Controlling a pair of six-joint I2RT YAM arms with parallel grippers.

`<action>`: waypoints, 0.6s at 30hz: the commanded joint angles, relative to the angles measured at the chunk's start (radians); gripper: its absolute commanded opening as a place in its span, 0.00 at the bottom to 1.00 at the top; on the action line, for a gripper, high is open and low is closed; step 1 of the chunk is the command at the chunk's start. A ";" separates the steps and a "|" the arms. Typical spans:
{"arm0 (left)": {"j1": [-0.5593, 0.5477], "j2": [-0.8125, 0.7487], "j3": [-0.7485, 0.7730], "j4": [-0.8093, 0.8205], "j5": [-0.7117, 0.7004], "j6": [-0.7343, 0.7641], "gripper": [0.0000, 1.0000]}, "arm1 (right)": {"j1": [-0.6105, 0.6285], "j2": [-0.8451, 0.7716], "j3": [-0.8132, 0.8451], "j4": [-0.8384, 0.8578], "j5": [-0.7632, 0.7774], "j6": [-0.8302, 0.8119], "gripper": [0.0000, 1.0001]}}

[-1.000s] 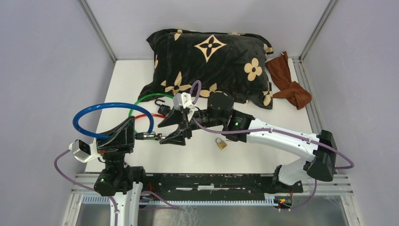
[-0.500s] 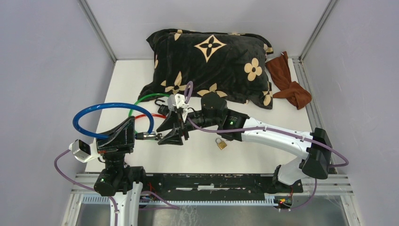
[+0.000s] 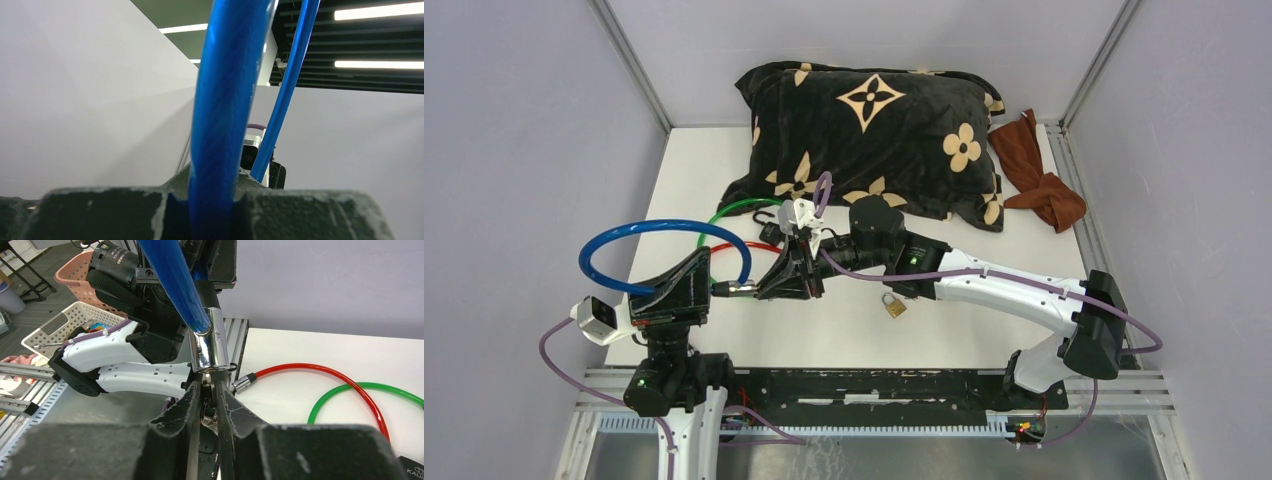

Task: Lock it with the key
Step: Lock the lock.

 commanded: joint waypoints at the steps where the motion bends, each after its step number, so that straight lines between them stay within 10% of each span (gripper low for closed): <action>1: 0.005 -0.007 0.025 0.029 -0.001 -0.013 0.02 | 0.002 0.006 0.047 0.041 -0.006 0.009 0.17; 9: 0.004 -0.007 0.019 -0.048 -0.043 -0.033 0.02 | 0.008 0.004 0.052 0.057 0.050 0.010 0.00; 18: 0.004 -0.007 -0.015 -0.266 -0.112 -0.130 0.02 | 0.133 -0.107 -0.079 0.169 0.644 -0.296 0.00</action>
